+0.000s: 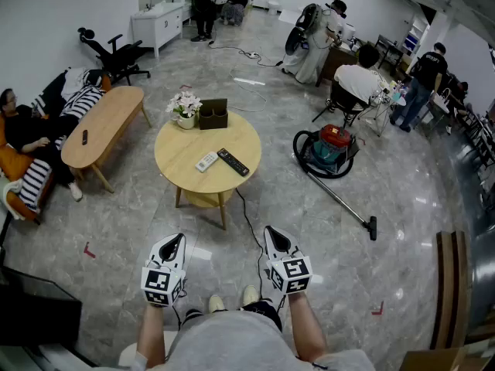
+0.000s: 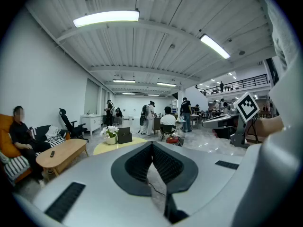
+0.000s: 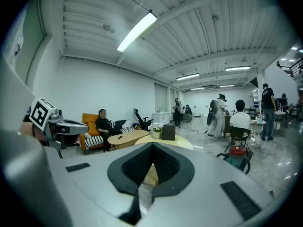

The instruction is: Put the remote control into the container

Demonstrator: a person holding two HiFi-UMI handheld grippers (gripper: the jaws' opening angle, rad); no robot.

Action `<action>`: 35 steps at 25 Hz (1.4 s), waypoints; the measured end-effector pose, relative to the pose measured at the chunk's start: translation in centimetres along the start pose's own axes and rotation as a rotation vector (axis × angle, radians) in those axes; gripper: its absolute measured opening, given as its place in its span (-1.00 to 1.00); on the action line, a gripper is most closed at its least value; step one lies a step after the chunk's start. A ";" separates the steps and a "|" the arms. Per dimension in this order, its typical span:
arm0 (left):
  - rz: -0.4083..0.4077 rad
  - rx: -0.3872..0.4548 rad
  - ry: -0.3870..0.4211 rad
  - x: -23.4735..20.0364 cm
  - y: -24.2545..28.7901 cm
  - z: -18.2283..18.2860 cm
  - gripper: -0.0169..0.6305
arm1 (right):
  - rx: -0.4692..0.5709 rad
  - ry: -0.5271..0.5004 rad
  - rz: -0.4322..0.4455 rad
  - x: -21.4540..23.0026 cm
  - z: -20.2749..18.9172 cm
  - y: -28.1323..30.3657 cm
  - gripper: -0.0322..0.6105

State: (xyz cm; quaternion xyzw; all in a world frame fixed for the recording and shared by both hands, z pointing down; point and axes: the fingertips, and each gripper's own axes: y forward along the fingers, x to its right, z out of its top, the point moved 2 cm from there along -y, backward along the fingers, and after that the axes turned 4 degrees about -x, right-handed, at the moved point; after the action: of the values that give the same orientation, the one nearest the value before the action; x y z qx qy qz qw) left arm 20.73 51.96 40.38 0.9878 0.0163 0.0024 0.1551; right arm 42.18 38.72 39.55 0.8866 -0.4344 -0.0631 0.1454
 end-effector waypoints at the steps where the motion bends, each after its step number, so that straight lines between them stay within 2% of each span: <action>1: -0.002 0.000 0.001 -0.1 0.0 -0.1 -0.93 | 0.000 0.002 -0.005 -0.1 -0.2 0.1 -0.88; 11: -0.006 0.014 -0.006 -1.7 0.5 0.0 -0.93 | 0.021 0.017 0.002 -0.5 0.3 1.6 -0.88; 21: 0.021 0.029 -0.008 -4.7 2.4 0.6 -0.93 | -0.001 -0.008 0.025 -0.6 0.7 6.4 -0.88; 29: 0.041 0.019 -0.010 -7.0 8.0 2.0 -0.93 | -0.007 -0.010 0.058 2.2 1.8 13.4 -0.88; 35: 0.073 0.032 -0.035 -10.3 14.1 4.4 -0.93 | -0.017 -0.041 0.102 4.5 3.6 20.5 -0.88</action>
State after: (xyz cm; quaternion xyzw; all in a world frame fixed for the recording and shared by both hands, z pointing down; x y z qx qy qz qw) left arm 10.92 36.83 40.51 0.9899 -0.0226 -0.0096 0.1395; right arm 28.70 22.51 42.60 0.8606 -0.4813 -0.0775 0.1471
